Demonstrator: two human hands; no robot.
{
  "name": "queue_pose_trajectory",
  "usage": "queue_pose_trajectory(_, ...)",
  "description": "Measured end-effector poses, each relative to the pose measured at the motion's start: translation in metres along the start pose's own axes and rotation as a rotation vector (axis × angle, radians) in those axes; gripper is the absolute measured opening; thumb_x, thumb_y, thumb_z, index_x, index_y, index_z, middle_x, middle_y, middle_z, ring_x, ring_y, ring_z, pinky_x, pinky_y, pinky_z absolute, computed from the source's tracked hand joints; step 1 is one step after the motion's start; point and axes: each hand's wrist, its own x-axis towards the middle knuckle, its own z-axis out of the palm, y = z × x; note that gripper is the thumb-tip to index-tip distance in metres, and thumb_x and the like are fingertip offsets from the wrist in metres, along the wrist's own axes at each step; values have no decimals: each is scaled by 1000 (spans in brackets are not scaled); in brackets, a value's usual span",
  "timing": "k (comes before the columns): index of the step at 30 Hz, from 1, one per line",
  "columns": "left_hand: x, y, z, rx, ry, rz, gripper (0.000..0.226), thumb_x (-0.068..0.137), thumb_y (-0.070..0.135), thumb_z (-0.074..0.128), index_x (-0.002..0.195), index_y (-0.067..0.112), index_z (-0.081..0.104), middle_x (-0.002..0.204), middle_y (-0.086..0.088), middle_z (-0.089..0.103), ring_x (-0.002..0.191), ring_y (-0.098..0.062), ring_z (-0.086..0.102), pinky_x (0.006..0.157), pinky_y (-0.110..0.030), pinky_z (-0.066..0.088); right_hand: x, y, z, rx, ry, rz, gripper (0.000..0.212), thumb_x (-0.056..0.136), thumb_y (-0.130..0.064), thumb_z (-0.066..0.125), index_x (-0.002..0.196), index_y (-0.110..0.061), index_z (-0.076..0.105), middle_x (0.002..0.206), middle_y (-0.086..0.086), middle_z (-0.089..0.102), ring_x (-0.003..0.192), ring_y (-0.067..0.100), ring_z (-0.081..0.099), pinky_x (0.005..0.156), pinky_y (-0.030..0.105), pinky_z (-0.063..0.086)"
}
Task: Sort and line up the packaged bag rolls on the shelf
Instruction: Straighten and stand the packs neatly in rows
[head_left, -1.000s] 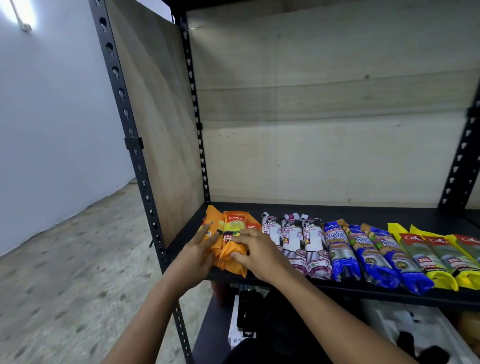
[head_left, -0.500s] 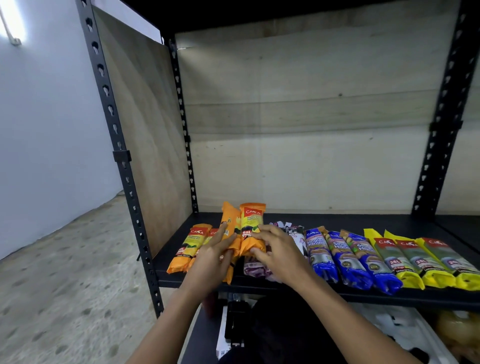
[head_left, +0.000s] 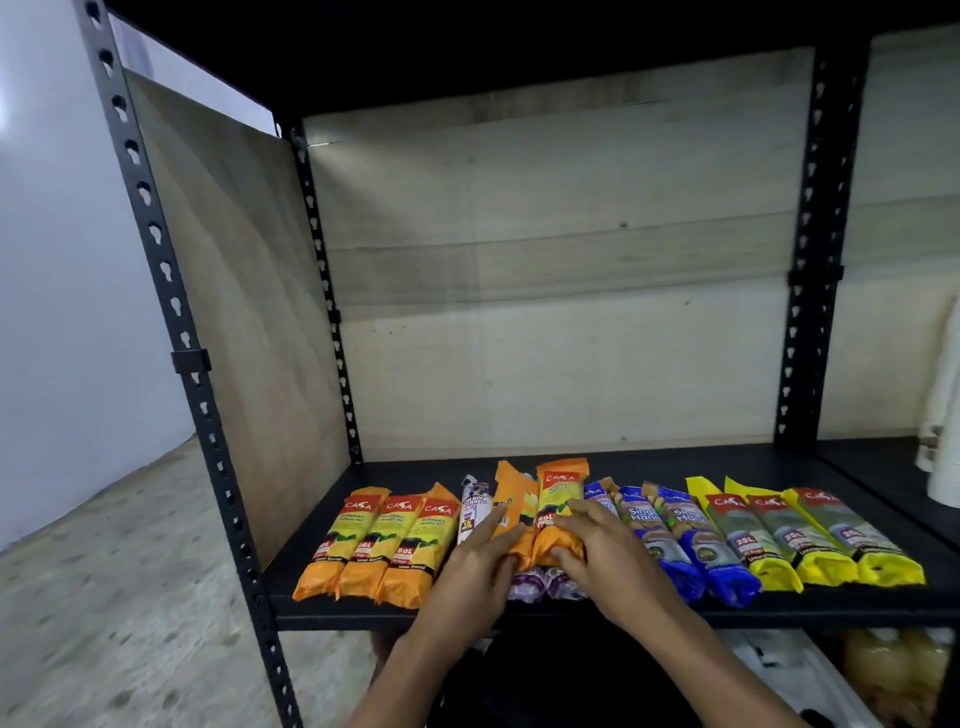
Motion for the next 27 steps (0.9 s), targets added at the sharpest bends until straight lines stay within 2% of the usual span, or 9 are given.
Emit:
queue_pose_trajectory(4,0,-7,5,-20,-4,19,48,102,35,50,146,47,38,161,21,19,144,0,21,103,1,10,-3,4,1,18,-24,10,50,96,-44,58,144,-32,47,156,-8,32,141,14,31,111,32,32)
queue_pose_trajectory(8,-3,-11,2,-65,-15,52,47,100,41,49,144,52,36,159,27,12,133,13,26,101,-14,45,-6,-2,4,-1,-42,36,52,97,-46,54,146,-34,40,153,-8,32,139,14,32,106,32,38)
queue_pose_trajectory(10,-4,-13,-2,-80,-27,56,47,99,47,47,144,54,34,157,27,11,137,5,28,100,-21,50,-7,-9,6,-26,-49,39,57,98,-44,52,150,-34,32,157,-5,25,143,17,26,106,34,40)
queue_pose_trajectory(12,-6,-15,-7,-79,-32,64,49,98,51,48,144,57,31,157,29,10,141,4,22,101,-21,48,-9,-18,5,-22,-51,50,70,96,-40,54,154,-37,15,164,-2,7,149,21,13,106,37,41)
queue_pose_trajectory(14,-11,-18,-15,-78,-16,64,51,96,52,49,143,59,30,152,38,7,135,19,16,98,-7,39,-10,-27,4,-2,-38,62,86,95,-37,55,154,-43,-7,164,-4,-15,152,24,-5,106,40,41)
queue_pose_trajectory(16,-17,-27,-25,-52,-1,29,52,96,54,49,144,57,29,155,34,11,136,16,16,104,-11,32,-12,-38,4,35,-15,44,91,94,-40,55,151,-45,-16,163,-7,-21,152,23,-13,109,45,38)
queue_pose_trajectory(22,-44,-69,-75,78,86,-110,45,94,50,52,139,43,48,153,14,33,141,-8,30,112,-32,35,-14,-79,26,70,96,-196,66,96,-49,49,153,-35,19,161,-12,9,150,10,7,104,34,44)
queue_pose_trajectory(25,-53,-95,-97,136,69,-183,47,90,47,53,137,39,54,152,4,38,144,-21,30,115,-45,32,-8,-104,45,39,46,-316,59,97,-46,51,150,-29,31,152,-6,30,141,13,31,98,30,44)
queue_pose_trajectory(27,-56,-110,-107,187,3,-258,53,89,50,48,141,45,46,157,1,33,148,-26,22,118,-52,25,0,-119,58,-29,-22,-367,62,96,-46,55,150,-24,33,147,0,38,134,20,40,96,33,45)
